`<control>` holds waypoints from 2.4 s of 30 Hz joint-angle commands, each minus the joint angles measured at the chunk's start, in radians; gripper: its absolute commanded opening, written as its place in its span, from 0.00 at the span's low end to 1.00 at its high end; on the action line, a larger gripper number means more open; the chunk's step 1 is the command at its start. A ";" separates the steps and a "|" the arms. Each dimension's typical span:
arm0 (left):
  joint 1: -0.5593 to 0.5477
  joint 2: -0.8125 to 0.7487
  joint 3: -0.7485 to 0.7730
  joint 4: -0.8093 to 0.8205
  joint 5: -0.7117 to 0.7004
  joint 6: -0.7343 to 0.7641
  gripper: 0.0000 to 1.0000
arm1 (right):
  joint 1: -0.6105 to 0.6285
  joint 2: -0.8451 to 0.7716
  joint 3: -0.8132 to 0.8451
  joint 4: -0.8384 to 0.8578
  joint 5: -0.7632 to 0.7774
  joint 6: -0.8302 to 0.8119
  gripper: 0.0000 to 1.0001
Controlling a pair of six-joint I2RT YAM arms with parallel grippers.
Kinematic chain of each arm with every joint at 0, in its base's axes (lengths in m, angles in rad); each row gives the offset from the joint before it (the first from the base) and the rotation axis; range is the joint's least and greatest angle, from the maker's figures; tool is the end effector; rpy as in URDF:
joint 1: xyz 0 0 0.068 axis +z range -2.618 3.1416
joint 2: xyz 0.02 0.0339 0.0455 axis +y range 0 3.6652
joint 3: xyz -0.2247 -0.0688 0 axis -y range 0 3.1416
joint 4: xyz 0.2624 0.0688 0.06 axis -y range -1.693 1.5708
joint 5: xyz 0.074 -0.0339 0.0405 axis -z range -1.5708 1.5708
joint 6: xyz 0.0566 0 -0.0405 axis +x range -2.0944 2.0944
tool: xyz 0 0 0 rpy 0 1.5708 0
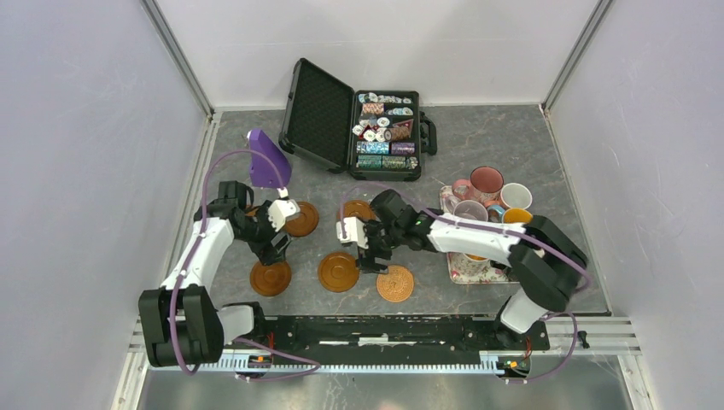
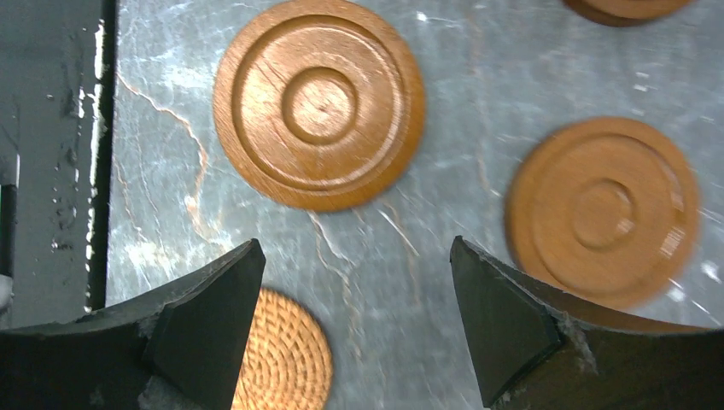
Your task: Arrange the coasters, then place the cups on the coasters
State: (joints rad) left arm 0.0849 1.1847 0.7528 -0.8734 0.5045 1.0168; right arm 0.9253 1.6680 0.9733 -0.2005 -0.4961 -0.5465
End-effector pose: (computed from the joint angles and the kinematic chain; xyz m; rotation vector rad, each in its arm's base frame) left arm 0.2327 -0.0077 0.1471 1.2618 2.3078 -0.3936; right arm 0.1946 0.3031 0.1187 -1.8153 1.6781 0.7753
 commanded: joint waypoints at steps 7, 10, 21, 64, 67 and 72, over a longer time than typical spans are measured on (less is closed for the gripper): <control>-0.146 -0.044 0.042 0.061 0.021 -0.199 0.93 | -0.063 -0.188 -0.187 -0.083 0.154 -0.079 0.87; -0.175 -0.051 0.039 0.086 0.003 -0.236 0.93 | -0.063 -0.206 -0.223 -0.071 0.177 -0.075 0.87; -0.200 -0.071 0.026 0.117 -0.023 -0.278 0.93 | -0.066 -0.170 -0.259 -0.047 0.314 -0.056 0.83; -0.206 -0.053 0.072 0.131 -0.055 -0.303 0.95 | -0.220 -0.142 -0.038 -0.187 0.239 -0.139 0.79; -0.207 -0.056 0.100 0.112 -0.060 -0.313 0.99 | -0.220 -0.158 0.000 -0.198 0.211 -0.131 0.81; -0.208 -0.060 0.194 0.040 -0.085 -0.349 1.00 | -0.220 -0.203 0.065 -0.224 0.174 -0.114 0.83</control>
State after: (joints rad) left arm -0.1196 1.1461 0.8444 -0.7792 0.4377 0.7349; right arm 0.7086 1.5394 0.9581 -0.4088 -0.2684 -0.6785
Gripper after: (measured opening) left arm 0.995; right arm 0.827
